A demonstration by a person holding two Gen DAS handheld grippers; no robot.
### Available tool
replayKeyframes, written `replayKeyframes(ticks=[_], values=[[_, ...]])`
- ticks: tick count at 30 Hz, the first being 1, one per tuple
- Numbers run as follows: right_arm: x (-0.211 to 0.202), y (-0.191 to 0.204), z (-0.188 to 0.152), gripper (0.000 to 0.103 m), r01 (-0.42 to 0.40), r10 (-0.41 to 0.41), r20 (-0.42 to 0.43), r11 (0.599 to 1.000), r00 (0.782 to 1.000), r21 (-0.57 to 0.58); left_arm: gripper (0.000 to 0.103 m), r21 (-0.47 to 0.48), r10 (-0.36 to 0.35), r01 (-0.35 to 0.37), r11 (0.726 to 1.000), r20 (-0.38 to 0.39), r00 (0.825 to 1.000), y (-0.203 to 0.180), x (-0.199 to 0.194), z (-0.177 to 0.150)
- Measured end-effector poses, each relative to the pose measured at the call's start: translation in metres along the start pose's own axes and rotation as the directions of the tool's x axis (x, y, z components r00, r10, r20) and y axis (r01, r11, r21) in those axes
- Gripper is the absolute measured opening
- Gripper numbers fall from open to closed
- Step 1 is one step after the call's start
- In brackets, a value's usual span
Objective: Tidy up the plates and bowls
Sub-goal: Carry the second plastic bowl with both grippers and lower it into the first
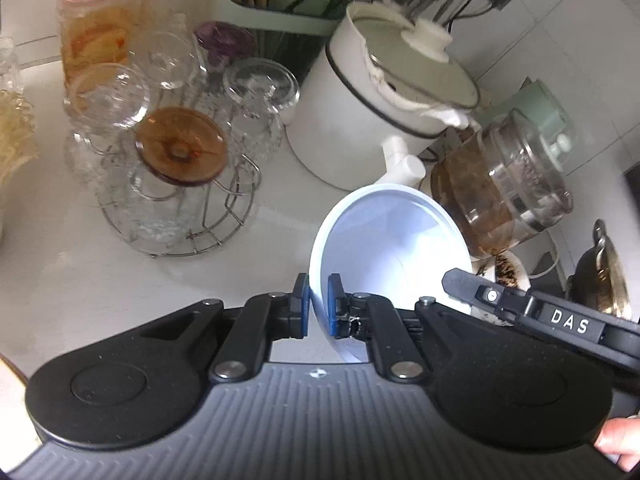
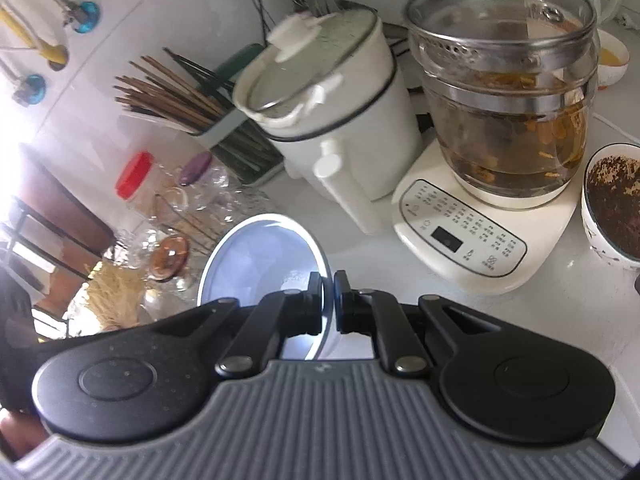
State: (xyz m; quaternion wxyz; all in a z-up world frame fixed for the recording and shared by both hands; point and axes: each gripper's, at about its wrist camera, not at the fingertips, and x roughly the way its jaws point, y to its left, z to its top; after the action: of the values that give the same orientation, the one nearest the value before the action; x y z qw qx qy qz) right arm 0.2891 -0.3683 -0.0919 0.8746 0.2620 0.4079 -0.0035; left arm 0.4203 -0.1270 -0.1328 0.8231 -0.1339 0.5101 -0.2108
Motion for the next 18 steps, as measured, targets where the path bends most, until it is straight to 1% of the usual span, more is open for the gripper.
replayKeyframes(ticks=[3,9,15,18], values=[[-0.007,0.012,-0.007,0.008,-0.011,0.011,0.018,1.0,1.0,0.0,0.01,-0.003,-0.014,0.014,1.0,0.019,1.0,0.008,-0.018,-0.002],[-0.015,0.046,-0.025,0.008,-0.025,0.028,0.053,0.998,0.998,-0.06,0.01,0.024,-0.01,0.009,1.0,0.066,0.998,0.025,-0.05,-0.007],[-0.014,0.071,-0.045,0.009,-0.05,0.054,0.045,0.996,0.998,-0.078,0.01,0.014,0.01,-0.011,1.0,0.078,0.997,0.051,-0.075,-0.019],[-0.007,0.078,-0.056,0.009,-0.053,0.055,0.02,0.995,0.998,-0.08,0.01,0.01,0.03,-0.031,0.999,0.074,0.997,0.065,-0.081,-0.029]])
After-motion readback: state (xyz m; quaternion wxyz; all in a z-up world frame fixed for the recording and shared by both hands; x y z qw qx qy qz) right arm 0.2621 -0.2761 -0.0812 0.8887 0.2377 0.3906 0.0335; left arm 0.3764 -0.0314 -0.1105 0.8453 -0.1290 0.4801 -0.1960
